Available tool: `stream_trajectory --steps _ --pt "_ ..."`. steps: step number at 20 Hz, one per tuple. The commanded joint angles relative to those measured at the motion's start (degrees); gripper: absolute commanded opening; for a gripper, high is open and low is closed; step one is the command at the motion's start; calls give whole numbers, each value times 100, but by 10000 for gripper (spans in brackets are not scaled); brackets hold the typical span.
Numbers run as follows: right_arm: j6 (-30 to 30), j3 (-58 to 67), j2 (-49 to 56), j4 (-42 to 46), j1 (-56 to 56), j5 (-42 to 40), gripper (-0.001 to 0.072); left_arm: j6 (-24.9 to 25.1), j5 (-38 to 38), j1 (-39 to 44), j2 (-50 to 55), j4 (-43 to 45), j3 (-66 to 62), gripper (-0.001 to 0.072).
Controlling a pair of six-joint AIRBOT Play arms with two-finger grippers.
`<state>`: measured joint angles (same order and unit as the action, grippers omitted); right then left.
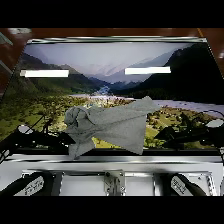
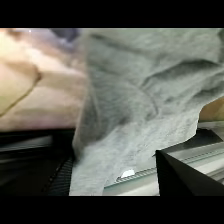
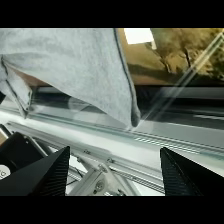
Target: Fold the shirts.
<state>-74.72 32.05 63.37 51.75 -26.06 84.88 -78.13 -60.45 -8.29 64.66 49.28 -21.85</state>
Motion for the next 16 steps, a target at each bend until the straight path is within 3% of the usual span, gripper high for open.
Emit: stream_trajectory --steps 1,2,3,7,13,14,15,16 --pt "-107 -448 -9 -35 199 -470 674 -286 562 492 142 52 48 398" --pt "-136 -577 -9 -81 459 -691 673 -293 555 551 142 13 26 192" --pt "-133 -695 -9 -184 778 -946 673 -293 501 581 138 -15 -4 66" --pt "-466 -826 138 -402 1945 -2028 673 -144 151 581 98 -24 -229 38" --pt "-402 -826 1231 -1661 2935 -2677 673 13 -24 581 28 -22 -774 38" --pt "-380 -824 1351 -1823 3110 -2809 591 13 -28 581 -11 -22 -905 38" --pt "-363 -824 1384 -1967 3209 -2907 293 13 -39 581 -63 -17 -1045 37" --pt "-348 -811 1375 -2138 3233 -2907 65 13 -66 581 -142 48 -1235 37"
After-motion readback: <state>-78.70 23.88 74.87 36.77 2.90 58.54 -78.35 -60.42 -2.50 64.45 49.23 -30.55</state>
